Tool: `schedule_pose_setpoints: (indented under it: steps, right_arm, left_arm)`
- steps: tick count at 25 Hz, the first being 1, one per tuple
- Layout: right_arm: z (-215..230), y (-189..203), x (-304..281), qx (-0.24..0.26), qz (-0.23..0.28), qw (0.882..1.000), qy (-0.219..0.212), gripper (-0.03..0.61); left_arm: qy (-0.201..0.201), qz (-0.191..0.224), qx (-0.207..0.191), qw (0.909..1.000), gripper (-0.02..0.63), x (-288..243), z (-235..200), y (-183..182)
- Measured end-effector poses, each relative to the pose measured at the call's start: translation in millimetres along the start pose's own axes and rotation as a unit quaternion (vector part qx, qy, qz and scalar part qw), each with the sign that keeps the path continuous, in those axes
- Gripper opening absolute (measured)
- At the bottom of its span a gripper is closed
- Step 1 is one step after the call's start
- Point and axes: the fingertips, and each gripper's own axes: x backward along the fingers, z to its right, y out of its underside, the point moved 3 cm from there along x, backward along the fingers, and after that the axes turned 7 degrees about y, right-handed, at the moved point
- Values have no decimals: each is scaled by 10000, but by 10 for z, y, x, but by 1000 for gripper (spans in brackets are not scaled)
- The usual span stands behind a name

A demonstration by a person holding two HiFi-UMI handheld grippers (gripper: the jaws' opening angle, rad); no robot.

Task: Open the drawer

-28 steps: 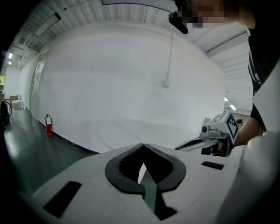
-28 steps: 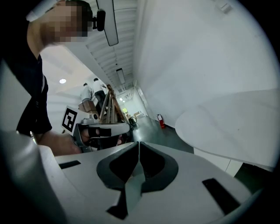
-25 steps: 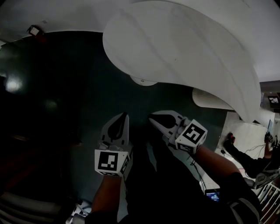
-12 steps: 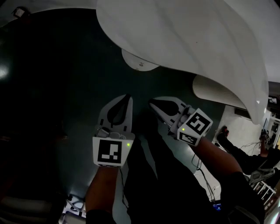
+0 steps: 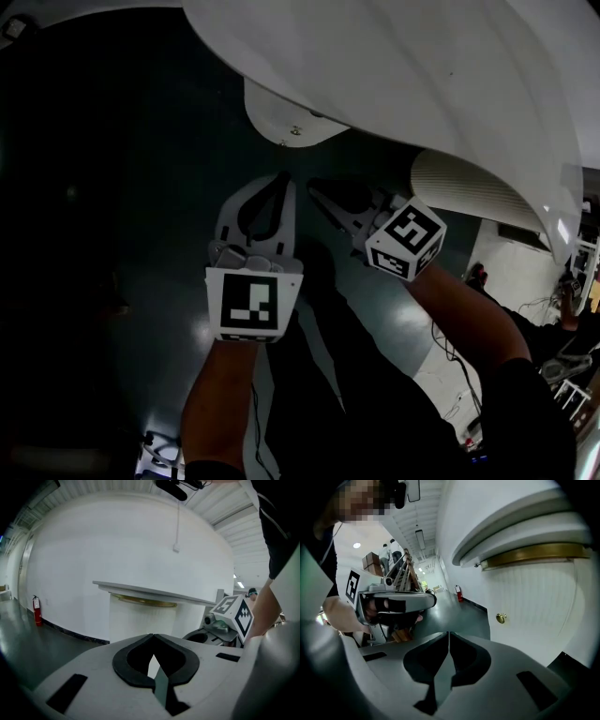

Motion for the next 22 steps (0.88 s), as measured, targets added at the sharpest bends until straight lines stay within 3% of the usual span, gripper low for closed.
schedule_pose_setpoints:
  steps: [7, 11, 15, 18, 20, 22]
  right_arm:
    - [264, 169, -232, -159, 260, 9992, 263, 18]
    - [329, 292, -261, -183, 367, 9982, 429, 18]
    - [549, 437, -185, -290, 371, 9972, 579, 18]
    - [657, 468, -130, -283, 335, 9972, 604, 18]
    - [695, 475, -144, -311, 342, 9969, 635, 18]
    - [725, 483, -148, -383, 363, 9963, 679, 18]
  left_arm:
    - [223, 83, 178, 9996, 11, -366, -72, 149]
    - [305, 355, 268, 9985, 11, -482, -117, 178]
    - [195, 209, -220, 9993, 12, -771, -121, 221]
    - [169, 173, -301, 9993, 18, -915, -112, 214]
    - [223, 172, -266, 9992, 92, -966, -120, 252]
    - [269, 178, -234, 9992, 124, -1014, -123, 297]
